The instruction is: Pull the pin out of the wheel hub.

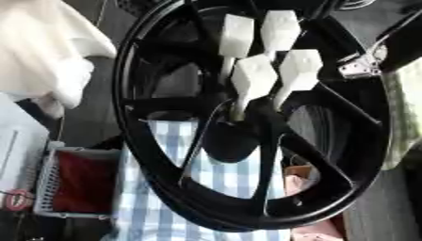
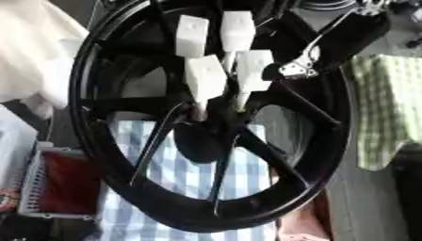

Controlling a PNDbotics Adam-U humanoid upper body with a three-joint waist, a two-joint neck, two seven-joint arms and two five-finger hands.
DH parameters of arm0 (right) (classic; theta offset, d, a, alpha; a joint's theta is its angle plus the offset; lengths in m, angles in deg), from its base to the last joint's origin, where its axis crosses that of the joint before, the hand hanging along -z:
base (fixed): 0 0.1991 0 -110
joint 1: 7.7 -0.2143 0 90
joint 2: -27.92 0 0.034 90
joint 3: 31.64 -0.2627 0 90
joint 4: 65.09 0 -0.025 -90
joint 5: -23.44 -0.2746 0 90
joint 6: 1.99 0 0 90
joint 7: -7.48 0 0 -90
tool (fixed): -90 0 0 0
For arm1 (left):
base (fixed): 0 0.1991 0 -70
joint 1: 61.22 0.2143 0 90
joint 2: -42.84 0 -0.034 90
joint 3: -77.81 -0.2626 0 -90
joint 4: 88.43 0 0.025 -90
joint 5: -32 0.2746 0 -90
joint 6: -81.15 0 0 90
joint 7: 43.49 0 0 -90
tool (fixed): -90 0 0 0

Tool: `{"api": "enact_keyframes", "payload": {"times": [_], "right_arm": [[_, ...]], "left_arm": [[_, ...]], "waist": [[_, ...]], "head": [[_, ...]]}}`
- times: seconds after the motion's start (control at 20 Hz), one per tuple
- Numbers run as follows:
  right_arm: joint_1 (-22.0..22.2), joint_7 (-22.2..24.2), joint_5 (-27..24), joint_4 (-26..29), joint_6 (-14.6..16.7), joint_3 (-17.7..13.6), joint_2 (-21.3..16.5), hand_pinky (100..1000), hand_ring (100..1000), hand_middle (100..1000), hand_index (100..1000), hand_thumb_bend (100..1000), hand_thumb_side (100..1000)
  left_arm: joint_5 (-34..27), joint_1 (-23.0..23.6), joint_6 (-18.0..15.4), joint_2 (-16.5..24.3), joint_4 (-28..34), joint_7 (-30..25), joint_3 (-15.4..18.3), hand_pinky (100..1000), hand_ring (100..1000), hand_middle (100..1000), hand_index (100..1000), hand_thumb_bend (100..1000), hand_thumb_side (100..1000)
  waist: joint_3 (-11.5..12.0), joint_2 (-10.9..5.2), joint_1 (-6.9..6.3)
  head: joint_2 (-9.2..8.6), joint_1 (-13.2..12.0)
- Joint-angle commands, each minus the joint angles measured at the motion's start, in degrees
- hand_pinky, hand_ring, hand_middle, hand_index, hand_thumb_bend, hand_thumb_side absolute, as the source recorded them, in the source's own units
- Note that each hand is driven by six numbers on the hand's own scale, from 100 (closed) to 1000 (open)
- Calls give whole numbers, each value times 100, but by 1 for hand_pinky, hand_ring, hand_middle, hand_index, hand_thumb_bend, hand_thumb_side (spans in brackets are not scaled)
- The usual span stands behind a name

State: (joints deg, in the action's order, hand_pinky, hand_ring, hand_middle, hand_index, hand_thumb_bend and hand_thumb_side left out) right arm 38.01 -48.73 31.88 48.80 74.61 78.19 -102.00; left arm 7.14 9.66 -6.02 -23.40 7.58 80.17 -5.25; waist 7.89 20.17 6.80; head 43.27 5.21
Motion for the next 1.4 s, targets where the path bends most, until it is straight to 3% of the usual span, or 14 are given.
{"api": "enact_keyframes", "payload": {"times": [0.05,1.4], "right_arm": [[-32,31,60,71,-49,-11,-153,760,734,695,742,536,317],[-62,262,83,71,-177,302,99,765,745,705,747,514,341]], "left_arm": [[-7,-49,3,113,64,5,69,734,846,859,830,706,700],[-22,-10,4,14,57,14,98,734,844,856,821,692,703]], "waist": [[-5,-75,-42],[29,47,-25]], "head": [[22,23],[-7,71]]}}
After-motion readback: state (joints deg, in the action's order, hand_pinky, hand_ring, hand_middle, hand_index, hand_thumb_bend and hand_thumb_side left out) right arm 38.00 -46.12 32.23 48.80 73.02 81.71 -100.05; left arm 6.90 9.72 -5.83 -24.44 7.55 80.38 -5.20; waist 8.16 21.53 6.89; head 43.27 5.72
